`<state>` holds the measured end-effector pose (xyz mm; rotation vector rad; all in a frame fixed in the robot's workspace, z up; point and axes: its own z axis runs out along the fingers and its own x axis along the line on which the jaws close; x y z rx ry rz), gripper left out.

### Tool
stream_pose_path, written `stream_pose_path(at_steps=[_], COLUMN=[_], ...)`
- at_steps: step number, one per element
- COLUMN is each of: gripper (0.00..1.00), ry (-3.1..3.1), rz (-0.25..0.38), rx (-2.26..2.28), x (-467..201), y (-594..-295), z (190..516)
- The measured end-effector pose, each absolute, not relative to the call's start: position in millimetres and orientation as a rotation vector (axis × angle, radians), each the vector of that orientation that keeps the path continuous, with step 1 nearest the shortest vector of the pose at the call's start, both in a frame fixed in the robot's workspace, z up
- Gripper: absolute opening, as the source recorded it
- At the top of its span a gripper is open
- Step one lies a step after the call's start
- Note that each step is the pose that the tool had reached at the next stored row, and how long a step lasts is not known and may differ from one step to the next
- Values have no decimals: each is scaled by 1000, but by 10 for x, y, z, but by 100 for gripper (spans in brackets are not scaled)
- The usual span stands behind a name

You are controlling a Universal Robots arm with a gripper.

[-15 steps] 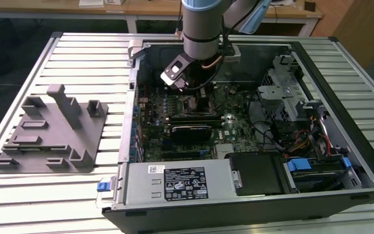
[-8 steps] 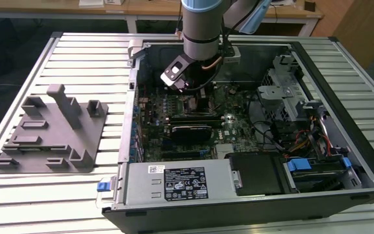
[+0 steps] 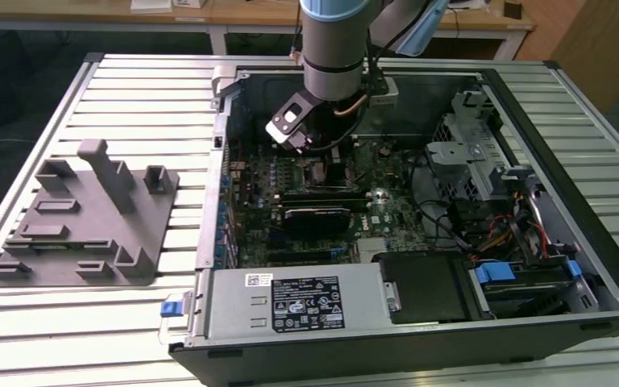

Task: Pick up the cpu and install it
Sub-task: 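Place the cpu into insertion slot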

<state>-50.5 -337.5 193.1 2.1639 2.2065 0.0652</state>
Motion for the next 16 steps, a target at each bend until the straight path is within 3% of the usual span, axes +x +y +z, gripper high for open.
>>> stream_pose_path(at_steps=[13, 15, 16], gripper=[54, 55, 62], ry=[2207, 2207, 2207], rz=[65, 65, 65], rx=[2164, 2164, 2164], x=[-513, -514, -514], y=[-3376, -3376, -3376], z=[1916, 1915, 1915])
